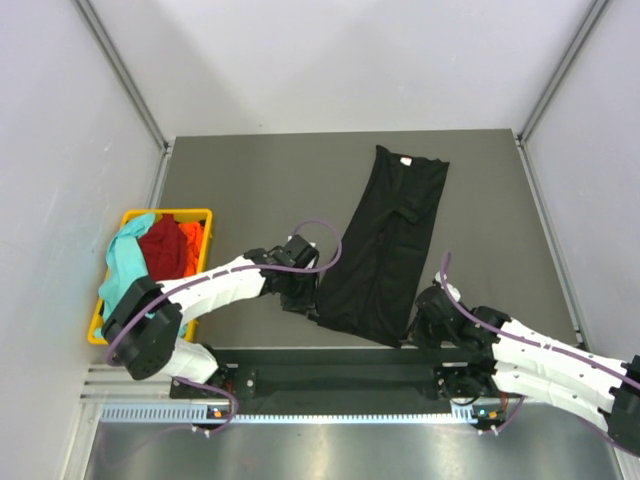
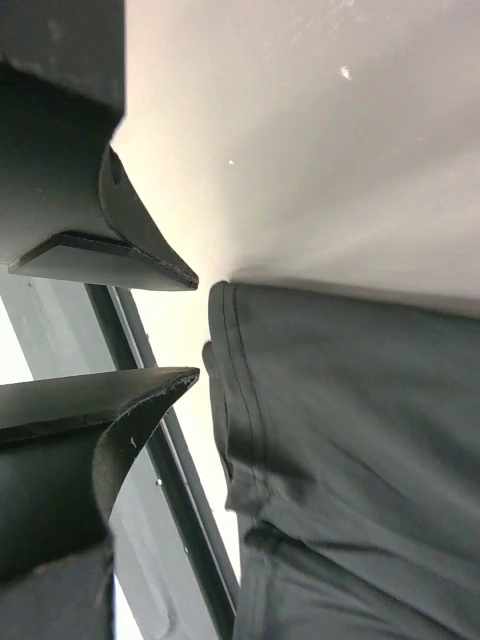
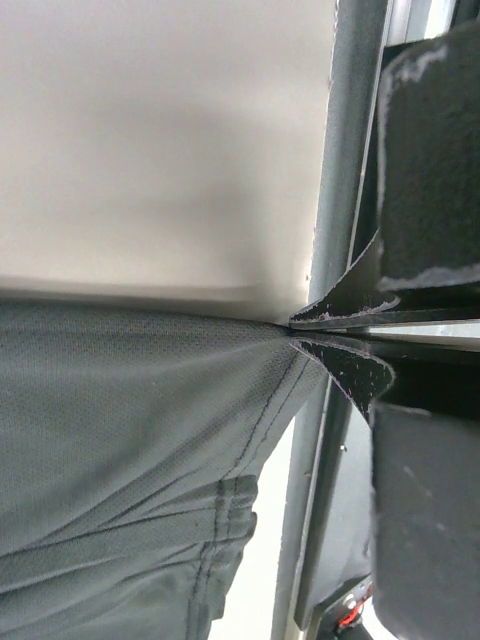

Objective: Fold and stack the t-shirts
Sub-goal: Fold the tshirt

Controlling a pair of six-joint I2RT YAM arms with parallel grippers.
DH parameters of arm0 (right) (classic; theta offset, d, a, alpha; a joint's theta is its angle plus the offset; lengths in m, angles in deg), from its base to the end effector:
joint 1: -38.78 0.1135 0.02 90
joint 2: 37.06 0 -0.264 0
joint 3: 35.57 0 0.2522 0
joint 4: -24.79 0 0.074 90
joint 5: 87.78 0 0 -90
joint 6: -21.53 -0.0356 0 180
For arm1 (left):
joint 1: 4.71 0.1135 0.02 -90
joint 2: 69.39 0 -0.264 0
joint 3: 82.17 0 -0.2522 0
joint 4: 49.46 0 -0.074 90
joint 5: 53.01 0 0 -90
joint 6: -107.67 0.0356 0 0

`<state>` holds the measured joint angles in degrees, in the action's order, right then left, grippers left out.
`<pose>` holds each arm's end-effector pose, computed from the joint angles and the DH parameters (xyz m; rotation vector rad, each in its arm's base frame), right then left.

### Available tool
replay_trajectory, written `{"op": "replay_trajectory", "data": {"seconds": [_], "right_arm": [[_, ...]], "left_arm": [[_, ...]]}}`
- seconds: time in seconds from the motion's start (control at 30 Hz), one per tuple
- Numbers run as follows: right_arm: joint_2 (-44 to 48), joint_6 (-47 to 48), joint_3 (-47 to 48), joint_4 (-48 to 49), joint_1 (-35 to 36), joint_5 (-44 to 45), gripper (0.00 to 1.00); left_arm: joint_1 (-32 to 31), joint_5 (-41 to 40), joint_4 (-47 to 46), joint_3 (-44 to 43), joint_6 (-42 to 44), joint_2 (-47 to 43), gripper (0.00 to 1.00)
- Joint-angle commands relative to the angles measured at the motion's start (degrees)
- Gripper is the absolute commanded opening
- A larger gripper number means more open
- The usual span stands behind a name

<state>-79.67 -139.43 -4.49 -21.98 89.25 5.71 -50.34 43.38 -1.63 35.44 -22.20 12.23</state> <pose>0.0846 0.0992 0.1486 0.5122 2.7005 0.6397 0.1806 -0.1903 0.1909 0.1772 2.8727 -0.5144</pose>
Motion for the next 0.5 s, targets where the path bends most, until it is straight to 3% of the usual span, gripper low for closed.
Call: {"op": "replay_trajectory", "data": {"seconds": [0.0, 0.47], "right_arm": [[0.6, 0.9, 1.2, -1.4, -0.1, 1.4, 0.0], [0.0, 1.3, 1.4, -0.5, -0.1, 1.1, 0.0]], "left_arm": [[1.3, 4.3, -5.1, 1.9, 1.5, -0.2, 0.42], [1.3, 2.1, -6.4, 4.2, 1.3, 2.4, 0.4]]}}
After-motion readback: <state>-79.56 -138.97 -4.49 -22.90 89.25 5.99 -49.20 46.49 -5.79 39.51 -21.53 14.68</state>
